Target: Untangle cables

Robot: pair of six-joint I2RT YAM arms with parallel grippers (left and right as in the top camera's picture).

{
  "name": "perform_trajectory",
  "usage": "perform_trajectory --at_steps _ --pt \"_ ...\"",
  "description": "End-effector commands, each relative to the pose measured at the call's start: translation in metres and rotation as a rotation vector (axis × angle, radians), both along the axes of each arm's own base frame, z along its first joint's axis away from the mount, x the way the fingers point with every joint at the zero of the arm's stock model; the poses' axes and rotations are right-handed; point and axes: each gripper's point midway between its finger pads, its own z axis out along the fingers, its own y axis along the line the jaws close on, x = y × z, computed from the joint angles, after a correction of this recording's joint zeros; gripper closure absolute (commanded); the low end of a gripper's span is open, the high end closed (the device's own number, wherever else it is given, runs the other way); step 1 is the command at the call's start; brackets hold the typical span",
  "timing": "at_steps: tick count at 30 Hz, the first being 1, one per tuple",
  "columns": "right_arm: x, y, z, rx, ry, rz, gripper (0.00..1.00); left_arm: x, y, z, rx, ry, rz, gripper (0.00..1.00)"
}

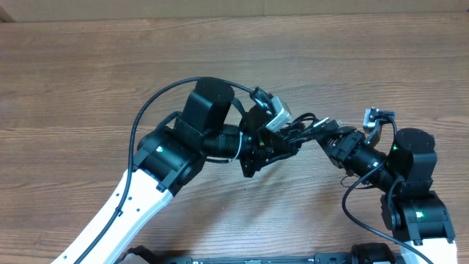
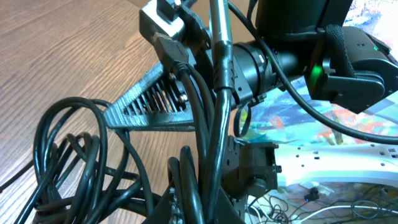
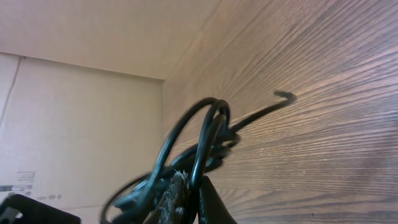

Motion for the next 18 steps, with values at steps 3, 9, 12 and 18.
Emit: perform_trajectory --at_steps 3,9,12,18 --pt "0.001 -0.006 -0.002 -0.07 -0.02 -0.012 0.96 0.005 0.008 0.025 -0.079 -0.059 -0.03 0.96" --pt "-0.002 -0.016 -0.02 -0.115 0.052 -0.063 0.96 0.013 0.02 0.031 -0.111 -0.047 -0.025 0.96" --pt "-0.003 -0.016 -0.022 -0.123 0.06 -0.063 0.96 0.018 0.025 0.032 -0.118 -0.04 -0.014 0.96" --pt "-0.009 -0.022 -0.036 -0.175 0.106 -0.07 0.96 0.031 0.037 0.029 -0.109 -0.015 0.041 0.96"
